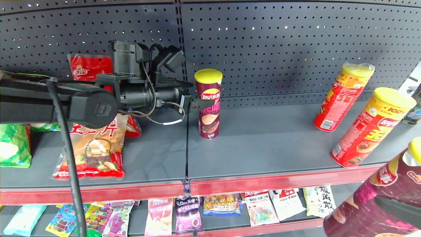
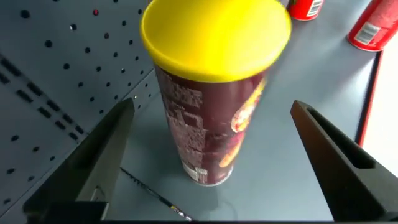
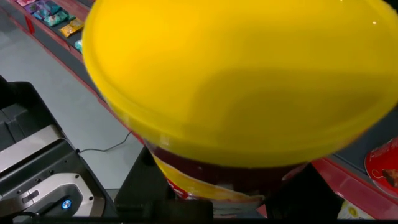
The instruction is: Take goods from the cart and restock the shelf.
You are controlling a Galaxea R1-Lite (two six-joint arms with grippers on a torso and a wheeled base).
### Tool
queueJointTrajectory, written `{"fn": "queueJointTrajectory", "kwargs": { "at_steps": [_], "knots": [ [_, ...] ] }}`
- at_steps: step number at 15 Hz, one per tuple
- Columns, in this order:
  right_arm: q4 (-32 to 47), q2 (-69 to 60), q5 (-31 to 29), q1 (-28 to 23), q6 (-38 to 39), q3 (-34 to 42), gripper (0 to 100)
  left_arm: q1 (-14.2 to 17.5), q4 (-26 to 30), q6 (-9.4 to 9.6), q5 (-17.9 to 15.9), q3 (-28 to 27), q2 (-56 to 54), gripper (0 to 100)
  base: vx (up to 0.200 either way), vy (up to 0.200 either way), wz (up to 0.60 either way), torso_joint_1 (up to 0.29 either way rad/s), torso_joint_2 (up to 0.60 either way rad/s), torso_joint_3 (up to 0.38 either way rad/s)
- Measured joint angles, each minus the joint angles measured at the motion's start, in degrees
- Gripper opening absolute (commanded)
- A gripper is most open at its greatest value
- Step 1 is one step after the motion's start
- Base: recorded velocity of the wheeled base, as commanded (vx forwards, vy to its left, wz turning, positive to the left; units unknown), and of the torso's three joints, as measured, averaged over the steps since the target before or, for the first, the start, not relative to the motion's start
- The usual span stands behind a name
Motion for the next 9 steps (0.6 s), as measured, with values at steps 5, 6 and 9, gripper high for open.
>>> {"fn": "queueJointTrajectory", "kwargs": {
  "at_steps": [5, 6, 9],
  "knots": [
    [0.0, 0.0, -0.1, 0.0, 0.0, 0.1, 0, -0.4, 0.0, 0.00, -0.5, -1.9, 2.3, 100, 0.000, 0.000, 0.00, 0.000, 0.00, 0.000],
    [0.0, 0.0, -0.1, 0.0, 0.0, 0.1, 0, -0.5, 0.0, 0.00, -0.6, -2.2, 2.7, 100, 0.000, 0.000, 0.00, 0.000, 0.00, 0.000],
    [0.0, 0.0, -0.1, 0.0, 0.0, 0.1, 0, -1.0, 0.1, 0.00, -0.6, -3.7, 4.1, 100, 0.000, 0.000, 0.00, 0.000, 0.00, 0.000]
  ]
}}
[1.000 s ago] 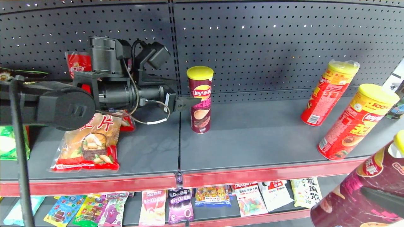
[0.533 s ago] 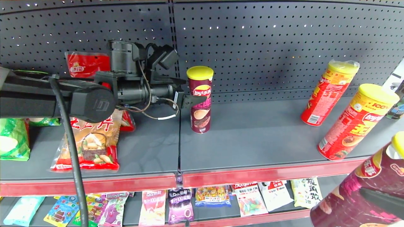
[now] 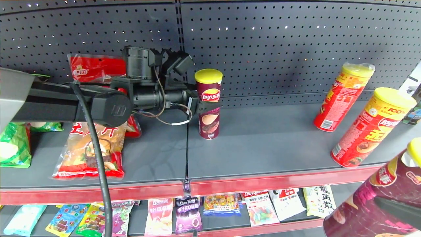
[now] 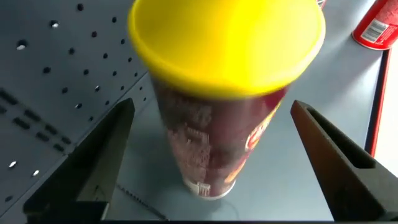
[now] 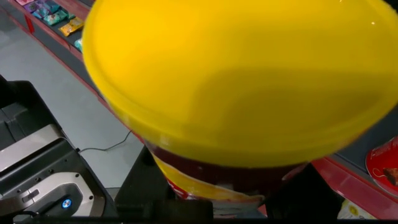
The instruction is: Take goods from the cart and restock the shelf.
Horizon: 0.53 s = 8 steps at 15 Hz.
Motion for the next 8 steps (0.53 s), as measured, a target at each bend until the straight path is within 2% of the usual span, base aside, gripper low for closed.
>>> {"fn": "queueJointTrajectory", "kwargs": {
  "at_steps": [4, 5, 8],
  "knots": [
    [0.0, 0.0, 0.0, 0.0, 0.0, 0.0, 0, -1.3, 0.0, -0.02, 0.0, -2.5, 2.1, 100, 0.000, 0.000, 0.00, 0.000, 0.00, 0.000],
    [0.0, -0.1, 0.0, 0.0, 0.0, 0.0, 0, -1.5, -0.1, 0.00, -0.1, -2.8, 2.6, 0, 0.000, 0.000, 0.00, 0.000, 0.00, 0.000],
    [0.2, -0.2, 0.0, 0.0, 0.0, 0.1, 0, -1.6, 0.0, -0.02, -0.7, -3.0, 3.2, 0, 0.000, 0.000, 0.00, 0.000, 0.00, 0.000]
  ]
}}
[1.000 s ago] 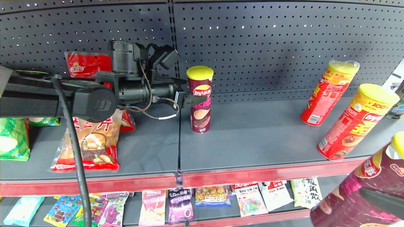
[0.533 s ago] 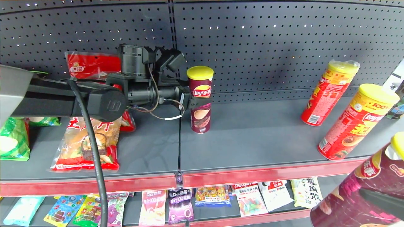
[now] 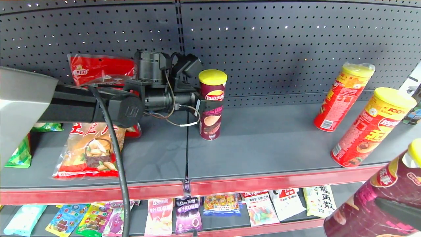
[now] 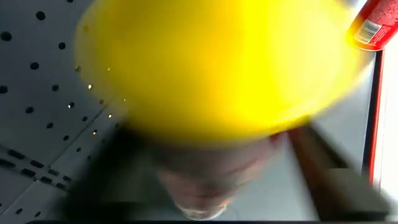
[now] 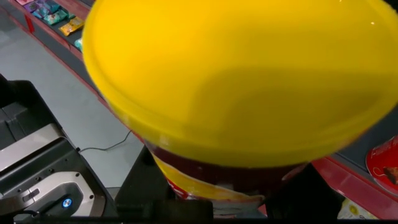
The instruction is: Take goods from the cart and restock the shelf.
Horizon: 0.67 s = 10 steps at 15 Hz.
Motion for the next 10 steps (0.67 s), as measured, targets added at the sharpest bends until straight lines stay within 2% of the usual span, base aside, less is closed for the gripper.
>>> {"fn": "queueJointTrajectory", "kwargs": {
  "at_steps": [4, 6, 10],
  "knots": [
    [0.0, 0.1, 0.0, 0.0, 0.0, 0.0, 0, -0.1, -0.2, -0.02, -0.4, 0.7, -0.3, 0, 0.000, 0.000, 0.00, 0.000, 0.00, 0.000],
    [0.0, 0.1, 0.0, 0.0, 0.0, 0.0, 0, -0.1, -0.1, -0.04, -2.3, 2.8, -1.6, 0, 0.000, 0.000, 0.00, 0.000, 0.00, 0.000],
    [0.0, 0.2, 0.1, 0.0, 0.0, -0.1, 0, 0.0, 0.1, -0.13, -8.3, 10.4, -7.2, 0, 0.000, 0.000, 0.00, 0.000, 0.00, 0.000]
  ]
}}
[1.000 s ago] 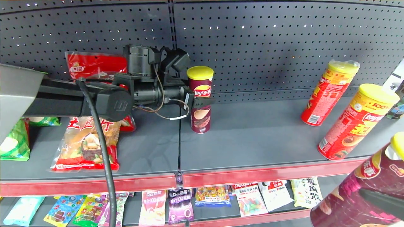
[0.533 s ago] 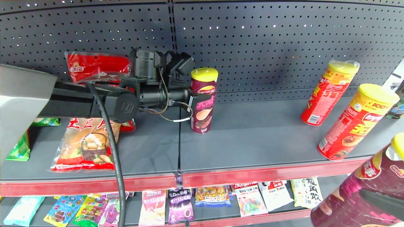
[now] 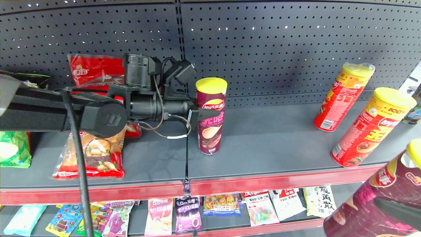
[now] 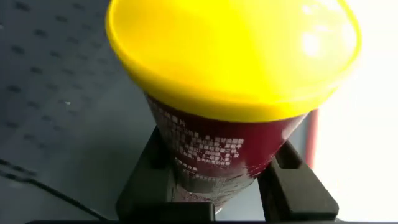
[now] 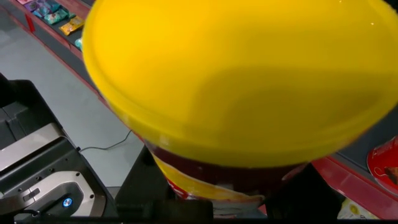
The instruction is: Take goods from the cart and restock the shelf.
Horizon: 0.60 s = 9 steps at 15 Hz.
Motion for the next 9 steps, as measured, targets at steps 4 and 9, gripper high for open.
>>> {"fn": "queueJointTrajectory", "kwargs": {
  "at_steps": [4, 9],
  "knots": [
    [0.1, 0.2, 0.0, 0.1, 0.0, -0.7, 0, -0.5, -0.2, 0.10, -4.1, 3.8, -3.8, 0, 0.000, 0.000, 0.00, 0.000, 0.00, 0.000],
    [0.1, 1.7, 0.0, 0.2, 0.0, -2.2, 0, -2.9, -4.0, 0.22, -5.1, 9.3, -5.0, 0, 0.000, 0.000, 0.00, 0.000, 0.00, 0.000]
  ]
}}
